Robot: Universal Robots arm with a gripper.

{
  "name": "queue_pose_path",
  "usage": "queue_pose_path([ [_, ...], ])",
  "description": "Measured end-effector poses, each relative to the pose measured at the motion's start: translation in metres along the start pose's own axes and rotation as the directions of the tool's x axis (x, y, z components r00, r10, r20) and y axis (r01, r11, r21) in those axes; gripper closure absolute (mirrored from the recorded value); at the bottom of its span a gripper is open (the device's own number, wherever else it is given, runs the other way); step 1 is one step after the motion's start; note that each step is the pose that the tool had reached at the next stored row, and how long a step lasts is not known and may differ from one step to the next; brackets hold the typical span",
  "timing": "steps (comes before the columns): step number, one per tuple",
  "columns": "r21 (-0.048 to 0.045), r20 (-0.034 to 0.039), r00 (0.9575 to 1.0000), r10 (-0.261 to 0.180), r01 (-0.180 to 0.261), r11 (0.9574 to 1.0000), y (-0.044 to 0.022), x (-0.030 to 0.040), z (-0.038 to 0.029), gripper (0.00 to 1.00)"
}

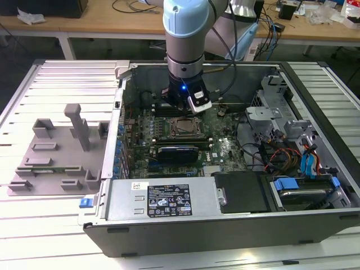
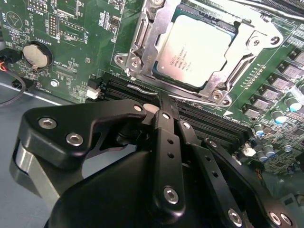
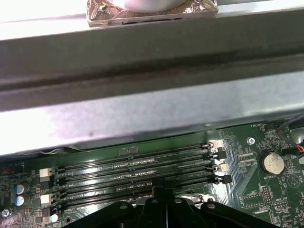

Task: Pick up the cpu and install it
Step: 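Install the first cpu locking lever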

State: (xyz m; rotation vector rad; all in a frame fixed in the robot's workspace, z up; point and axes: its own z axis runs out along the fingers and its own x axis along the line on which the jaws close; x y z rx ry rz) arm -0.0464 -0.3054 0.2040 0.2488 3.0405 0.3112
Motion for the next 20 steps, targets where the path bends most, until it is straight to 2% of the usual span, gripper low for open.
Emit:
queue_pose_path([
  [4,0.0065,0.0019,1.0000,0.002,-0.002,1.0000,-0.0004,0.0002,0.0020,0.89],
  [6,0.0095,0.0097,0.9992,0.038,-0.038,0.9992,-0.0005,0.0002,0.0025,0.89],
  [9,0.0146,0.0167,0.9977,0.066,-0.066,0.9977,-0.0002,-0.0007,0.0028,0.89],
  [11,0.0165,0.0170,0.9977,0.066,-0.066,0.9977,0.0028,-0.0002,0.0033,0.89],
  [20,0.0245,0.0188,0.9977,0.065,-0.065,0.9976,0.0056,0.0003,0.0039,0.89],
])
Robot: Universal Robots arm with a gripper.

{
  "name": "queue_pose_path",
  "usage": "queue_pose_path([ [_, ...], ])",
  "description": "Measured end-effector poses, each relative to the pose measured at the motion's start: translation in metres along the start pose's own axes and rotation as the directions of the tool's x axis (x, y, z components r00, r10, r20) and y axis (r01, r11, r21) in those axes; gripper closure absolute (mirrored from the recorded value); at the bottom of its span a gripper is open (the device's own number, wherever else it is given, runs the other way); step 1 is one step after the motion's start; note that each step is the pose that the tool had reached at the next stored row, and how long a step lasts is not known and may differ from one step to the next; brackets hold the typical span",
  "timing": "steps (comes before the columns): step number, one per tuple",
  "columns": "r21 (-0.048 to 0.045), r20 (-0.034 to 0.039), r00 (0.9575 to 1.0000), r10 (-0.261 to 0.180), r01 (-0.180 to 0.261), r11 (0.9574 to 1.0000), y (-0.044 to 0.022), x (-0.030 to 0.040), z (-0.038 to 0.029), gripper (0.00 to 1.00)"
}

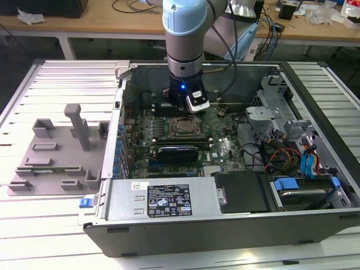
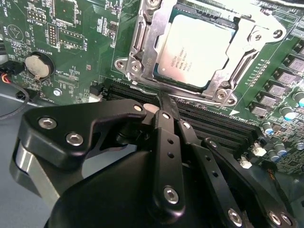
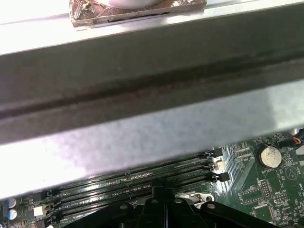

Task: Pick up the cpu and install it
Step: 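Install the first cpu locking lever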

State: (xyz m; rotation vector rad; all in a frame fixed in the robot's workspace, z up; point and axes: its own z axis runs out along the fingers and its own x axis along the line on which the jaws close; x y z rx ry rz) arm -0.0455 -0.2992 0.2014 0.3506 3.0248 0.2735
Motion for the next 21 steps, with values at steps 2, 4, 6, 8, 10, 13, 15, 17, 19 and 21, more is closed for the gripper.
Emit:
queue_pose_path([
  [2,0.0011,0.0005,1.0000,0.000,0.000,1.0000,0.0003,0.0001,0.0003,0.89],
  [4,0.0086,0.0020,1.0000,-0.001,0.001,1.0000,0.0001,0.0002,0.0012,0.89],
  [6,0.0113,0.0032,1.0000,-0.001,0.001,0.9999,0.0000,0.0002,0.0021,0.89],
  [8,0.0142,0.0040,1.0000,-0.002,0.002,0.9999,-0.0005,0.0003,0.0034,0.89],
  [10,0.0138,0.0043,1.0000,-0.002,0.002,0.9999,-0.0003,0.0003,0.0034,0.89],
  [13,0.0131,0.0047,1.0000,-0.002,0.002,0.9999,0.0007,-0.0001,-0.0017,0.89],
  [15,0.0134,0.0045,1.0000,-0.002,0.002,0.9999,0.0018,-0.0004,-0.0075,0.89],
  [17,0.0127,0.0074,1.0000,-0.002,0.002,0.9999,0.0024,-0.0002,-0.0104,0.89],
  [19,-0.0008,0.0179,0.9998,-0.003,0.003,1.0000,0.0017,0.0030,-0.0108,0.89],
  [21,-0.0030,0.0220,0.9998,-0.004,0.004,1.0000,0.0015,0.0045,-0.0109,0.89],
])
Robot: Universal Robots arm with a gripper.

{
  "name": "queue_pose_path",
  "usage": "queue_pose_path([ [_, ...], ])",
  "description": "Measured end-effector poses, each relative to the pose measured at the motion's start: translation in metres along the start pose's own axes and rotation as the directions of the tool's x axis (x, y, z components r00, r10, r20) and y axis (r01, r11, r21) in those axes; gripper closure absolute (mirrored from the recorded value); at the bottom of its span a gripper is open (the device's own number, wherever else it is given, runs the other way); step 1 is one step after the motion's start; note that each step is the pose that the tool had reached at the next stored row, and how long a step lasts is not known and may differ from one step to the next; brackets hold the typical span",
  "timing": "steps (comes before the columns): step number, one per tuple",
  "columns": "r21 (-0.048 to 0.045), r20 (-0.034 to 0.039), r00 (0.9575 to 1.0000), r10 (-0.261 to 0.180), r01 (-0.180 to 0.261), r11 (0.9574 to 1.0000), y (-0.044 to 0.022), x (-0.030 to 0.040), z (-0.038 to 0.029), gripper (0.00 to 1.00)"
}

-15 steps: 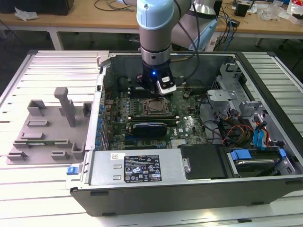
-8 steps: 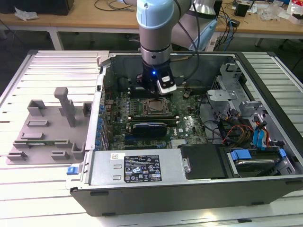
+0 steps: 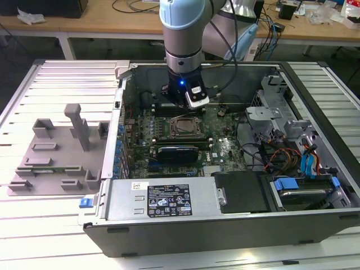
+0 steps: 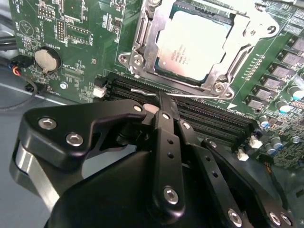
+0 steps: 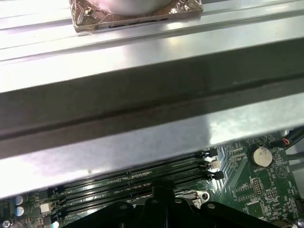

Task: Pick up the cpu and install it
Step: 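Install the first cpu locking lever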

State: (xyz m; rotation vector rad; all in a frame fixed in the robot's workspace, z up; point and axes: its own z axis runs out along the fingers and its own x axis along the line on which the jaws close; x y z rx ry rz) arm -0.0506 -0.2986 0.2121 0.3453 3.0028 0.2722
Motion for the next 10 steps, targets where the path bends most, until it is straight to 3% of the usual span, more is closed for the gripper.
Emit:
queue_pose_path([
  [3,-0.0069,0.0279,0.9996,-0.005,0.005,1.0000,-0.0021,0.0079,0.0013,0.89],
  [7,-0.0110,0.0461,0.9989,-0.008,0.008,0.9999,-0.0031,0.0104,0.0028,0.89],
  [9,-0.0139,0.0591,0.9982,-0.010,0.011,0.9998,-0.0042,0.0134,0.0048,0.89],
  [10,-0.0143,0.0612,0.9981,-0.010,0.011,0.9998,-0.0047,0.0139,0.0054,0.89],
])
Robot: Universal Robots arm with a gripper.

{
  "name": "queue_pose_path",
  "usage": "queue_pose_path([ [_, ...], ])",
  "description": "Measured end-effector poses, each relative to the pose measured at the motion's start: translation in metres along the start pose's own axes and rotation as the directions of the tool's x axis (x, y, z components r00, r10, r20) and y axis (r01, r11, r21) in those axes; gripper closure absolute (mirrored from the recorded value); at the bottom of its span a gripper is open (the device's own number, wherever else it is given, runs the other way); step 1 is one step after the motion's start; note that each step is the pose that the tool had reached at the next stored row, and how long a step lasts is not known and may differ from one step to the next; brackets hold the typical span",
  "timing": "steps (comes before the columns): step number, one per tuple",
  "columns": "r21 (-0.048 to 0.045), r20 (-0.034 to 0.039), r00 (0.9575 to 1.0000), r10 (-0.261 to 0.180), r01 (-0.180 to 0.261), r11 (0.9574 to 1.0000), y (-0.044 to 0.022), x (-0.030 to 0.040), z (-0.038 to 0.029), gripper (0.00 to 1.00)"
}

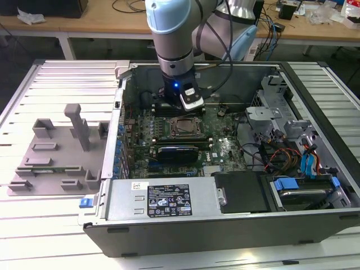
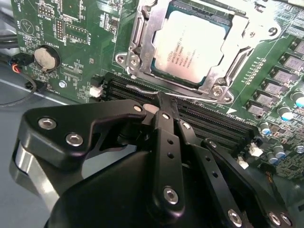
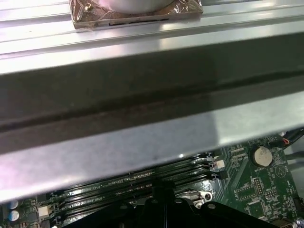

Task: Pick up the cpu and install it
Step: 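Install the first cpu locking lever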

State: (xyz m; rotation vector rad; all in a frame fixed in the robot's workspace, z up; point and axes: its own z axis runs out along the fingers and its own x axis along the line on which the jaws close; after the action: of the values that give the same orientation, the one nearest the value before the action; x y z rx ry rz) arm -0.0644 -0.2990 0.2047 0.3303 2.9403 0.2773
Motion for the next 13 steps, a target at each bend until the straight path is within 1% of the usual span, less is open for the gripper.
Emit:
queue_pose_path([
  [2,-0.0011,0.0035,1.0000,-0.001,0.001,1.0000,-0.0011,0.0004,0.0016,0.89],
  [4,0.0014,0.0045,1.0000,0.002,-0.002,1.0000,-0.0024,0.0001,0.0019,0.89],
  [6,0.0052,0.0091,0.9997,0.024,-0.024,0.9997,-0.0031,0.0001,0.0028,0.89],
  [7,0.0080,0.0131,0.9990,0.043,-0.043,0.9991,-0.0036,0.0001,0.0050,0.89],
  [8,0.0102,0.0155,0.9984,0.054,-0.054,0.9985,-0.0038,-0.0004,0.0063,0.89],
  [9,0.0104,0.0174,0.9979,0.062,-0.062,0.9980,-0.0036,-0.0015,0.0074,0.89],
  [10,0.0083,0.0169,0.9979,0.062,-0.063,0.9980,-0.0035,-0.0025,0.0075,0.89],
  [11,0.0058,0.0163,0.9979,0.063,-0.063,0.9980,-0.0032,-0.0027,0.0069,0.89],
  [13,0.0055,0.0161,0.9979,0.063,-0.063,0.9980,-0.0014,-0.0040,-0.0015,0.89],
])
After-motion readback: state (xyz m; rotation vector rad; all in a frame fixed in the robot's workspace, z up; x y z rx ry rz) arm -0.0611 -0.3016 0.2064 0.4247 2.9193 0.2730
